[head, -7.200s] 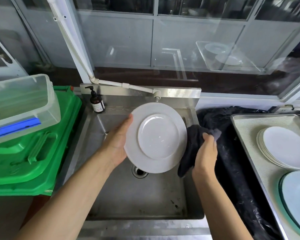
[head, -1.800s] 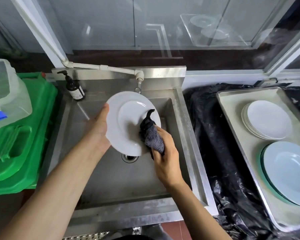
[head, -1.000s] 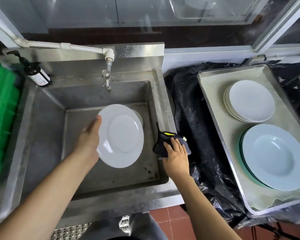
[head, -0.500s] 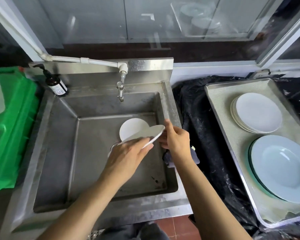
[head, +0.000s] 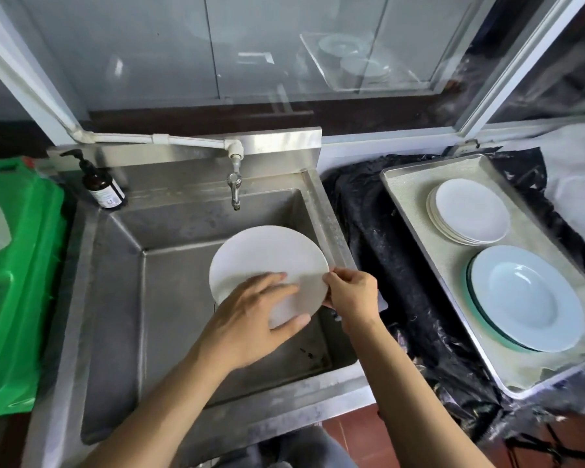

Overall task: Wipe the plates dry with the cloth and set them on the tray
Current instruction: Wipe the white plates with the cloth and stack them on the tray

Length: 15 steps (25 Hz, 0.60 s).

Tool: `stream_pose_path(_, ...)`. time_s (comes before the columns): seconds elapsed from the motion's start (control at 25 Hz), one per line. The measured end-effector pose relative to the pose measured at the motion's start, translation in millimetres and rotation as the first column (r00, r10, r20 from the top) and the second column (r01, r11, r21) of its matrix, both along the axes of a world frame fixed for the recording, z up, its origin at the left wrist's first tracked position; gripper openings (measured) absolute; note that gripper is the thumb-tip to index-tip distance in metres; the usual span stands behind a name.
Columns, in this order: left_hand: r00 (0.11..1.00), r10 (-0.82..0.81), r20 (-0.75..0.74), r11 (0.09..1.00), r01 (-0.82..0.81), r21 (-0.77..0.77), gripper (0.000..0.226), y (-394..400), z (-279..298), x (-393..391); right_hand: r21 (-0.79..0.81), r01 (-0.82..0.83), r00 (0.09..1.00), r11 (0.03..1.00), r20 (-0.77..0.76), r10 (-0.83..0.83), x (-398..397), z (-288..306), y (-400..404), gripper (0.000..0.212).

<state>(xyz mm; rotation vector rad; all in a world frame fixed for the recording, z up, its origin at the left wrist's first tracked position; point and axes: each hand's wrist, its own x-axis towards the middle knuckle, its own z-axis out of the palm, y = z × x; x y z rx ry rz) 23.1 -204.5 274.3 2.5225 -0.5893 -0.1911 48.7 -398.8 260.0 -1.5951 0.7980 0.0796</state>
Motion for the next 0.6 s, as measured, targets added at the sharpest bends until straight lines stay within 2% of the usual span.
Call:
stream_pose_path(0.12, 0.971, 0.229, 0.076, 0.973, -0.226, -0.041, 0.049, 7, 7, 17, -0.003, 0.043, 0.999, 0.999, 0.028, -0.042, -6, 6, -6, 0.031)
stream_pose_path(0.24, 0.883, 0.456, -0.115, 0.876, -0.468, -0.119, 0.051, 10, 11, 32, -0.041, 0.068, 0.996, 0.997, 0.063, -0.065, -10, 14, -19, 0.023)
stream_pose_path(0.36, 0.820, 0.467, -0.331, 0.795, -0.553, -0.249, 0.047, 1, 11, 42, -0.067, 0.069, 0.995, 0.995, 0.082, -0.063, -11, 20, -36, 0.024)
stream_pose_path(0.6, 0.789, 0.433, -0.435, 0.717, -0.594, -0.364, 0.040, -59, 9, 59, 0.006, 0.142, 0.983, 0.990, 0.115, -0.142, -1, 17, -96, 0.023)
